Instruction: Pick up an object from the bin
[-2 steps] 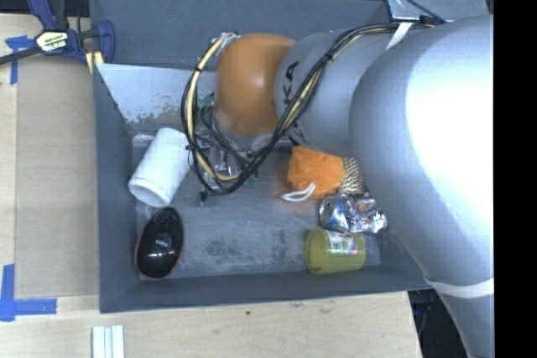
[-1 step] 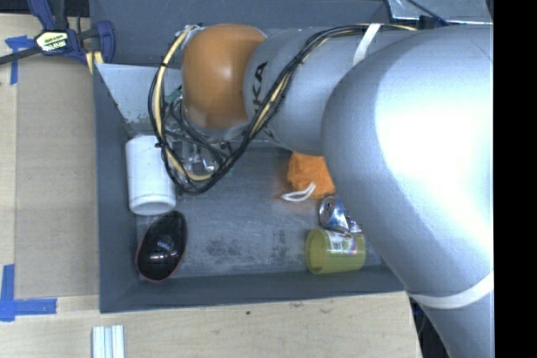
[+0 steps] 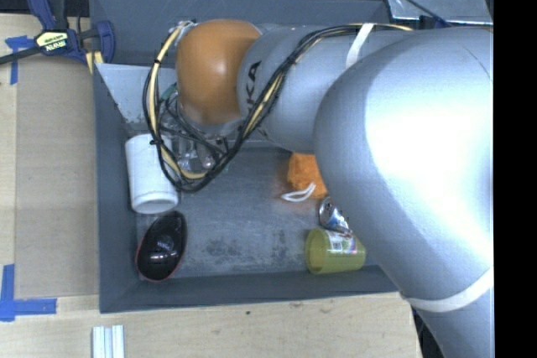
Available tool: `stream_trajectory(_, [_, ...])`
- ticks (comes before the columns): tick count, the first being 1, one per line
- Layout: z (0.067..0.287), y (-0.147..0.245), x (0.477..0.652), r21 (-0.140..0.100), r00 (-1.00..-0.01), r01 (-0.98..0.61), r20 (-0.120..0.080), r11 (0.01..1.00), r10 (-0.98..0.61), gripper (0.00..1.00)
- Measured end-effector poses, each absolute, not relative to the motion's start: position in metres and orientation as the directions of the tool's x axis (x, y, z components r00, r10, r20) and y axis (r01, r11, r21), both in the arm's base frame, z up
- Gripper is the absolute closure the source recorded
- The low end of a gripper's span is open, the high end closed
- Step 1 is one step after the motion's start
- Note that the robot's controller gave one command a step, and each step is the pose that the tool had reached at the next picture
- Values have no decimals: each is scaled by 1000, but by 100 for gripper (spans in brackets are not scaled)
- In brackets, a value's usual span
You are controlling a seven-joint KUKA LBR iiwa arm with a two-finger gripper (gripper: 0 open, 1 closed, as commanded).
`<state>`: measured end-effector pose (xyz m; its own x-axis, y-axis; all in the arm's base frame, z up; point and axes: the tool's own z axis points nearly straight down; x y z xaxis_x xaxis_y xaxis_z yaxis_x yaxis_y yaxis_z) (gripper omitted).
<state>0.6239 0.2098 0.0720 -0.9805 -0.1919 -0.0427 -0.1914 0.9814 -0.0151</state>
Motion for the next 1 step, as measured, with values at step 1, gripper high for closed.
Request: stream_trajectory(1, [70,96,564,-17,-987,-155,-44,988,-156,0])
